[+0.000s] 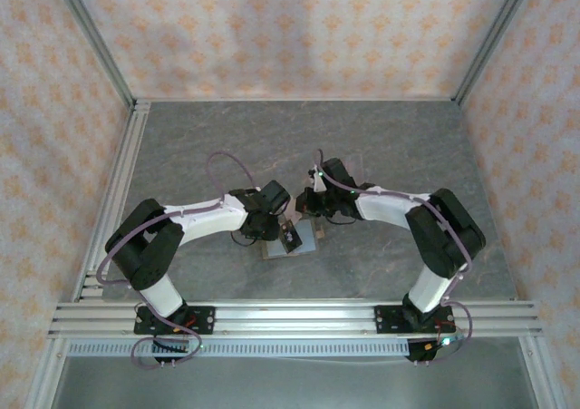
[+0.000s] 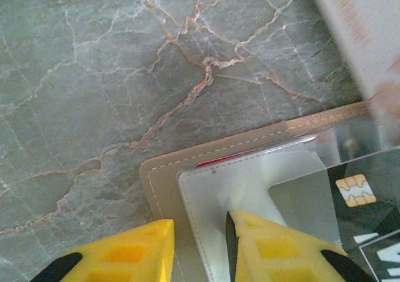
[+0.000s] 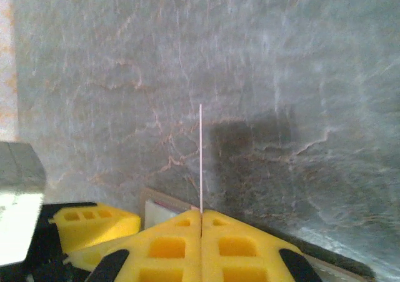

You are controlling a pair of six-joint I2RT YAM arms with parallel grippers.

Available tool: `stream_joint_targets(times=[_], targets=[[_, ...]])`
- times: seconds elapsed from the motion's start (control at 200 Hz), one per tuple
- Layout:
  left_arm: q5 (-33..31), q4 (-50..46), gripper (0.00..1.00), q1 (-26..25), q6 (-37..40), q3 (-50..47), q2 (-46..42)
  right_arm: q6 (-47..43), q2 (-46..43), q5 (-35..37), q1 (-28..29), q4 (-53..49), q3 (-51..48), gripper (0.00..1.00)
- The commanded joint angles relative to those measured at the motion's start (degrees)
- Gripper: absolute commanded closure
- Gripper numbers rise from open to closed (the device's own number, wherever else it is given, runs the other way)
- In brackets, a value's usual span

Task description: Put the credit cards into the card holder

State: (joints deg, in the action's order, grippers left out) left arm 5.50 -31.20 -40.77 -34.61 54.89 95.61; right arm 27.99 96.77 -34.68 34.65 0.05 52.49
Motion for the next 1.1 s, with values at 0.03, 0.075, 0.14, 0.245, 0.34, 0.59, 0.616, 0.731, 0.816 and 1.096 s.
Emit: stream_joint_targets(times=[0.03, 0.075, 0.14, 0.245, 0.34, 0.59, 0.616, 0.731, 0.816, 1.096], targets=[[-2.13, -1.62, 0.71, 0.15, -0.06, -0.93, 0.11, -4.34, -4.53, 12.29, -0.46, -8.12, 4.03, 1.0], [-2.23, -1.59, 0.71, 0.14, -0.02, -1.1, 0.08, -5.2, -5.87, 14.87, -0.7, -9.29, 4.58, 1.0], [-2.15, -1.45, 0.71, 0.11, -0.06, -1.26, 0.01, -6.39, -8.21, 18.28, -1.21, -10.76, 5.35, 1.0], [-2.07, -1.32, 0.71, 0.18, 0.06, -1.32, 0.0, -7.81, -11.19, 23.42, -3.21, -13.17, 6.71, 1.0], [-1.98, -1.29, 0.71, 0.26, 0.23, -1.37, 0.02, -8.09, -11.45, 26.63, -6.66, -16.24, 8.92, 1.0], [-1.72, -1.06, 0.71, 0.44, 0.42, -1.19, 0.17, -8.7, -6.66, 30.71, -12.56, -21.43, 15.05, 1.0], [-1.65, -1.13, 0.71, 0.44, 0.38, -1.13, 0.07, -8.96, -6.06, 30.72, -12.65, -21.79, 15.46, 1.0], [-1.94, -1.23, 0.71, 0.53, 0.42, -1.35, -0.19, -9.53, -4.3, 30.81, -13.67, -21.72, 16.13, 1.0], [-1.94, -1.49, 0.72, 0.65, 0.51, -1.11, -0.02, -9.66, -3.95, 31.29, -14.43, -22.81, 17.03, 1.0], [-1.59, -1.25, 0.72, 0.85, 0.51, -0.86, 0.64, -12.32, -5.39, 30.98, -16.24, -24.86, 15.86, 1.0]])
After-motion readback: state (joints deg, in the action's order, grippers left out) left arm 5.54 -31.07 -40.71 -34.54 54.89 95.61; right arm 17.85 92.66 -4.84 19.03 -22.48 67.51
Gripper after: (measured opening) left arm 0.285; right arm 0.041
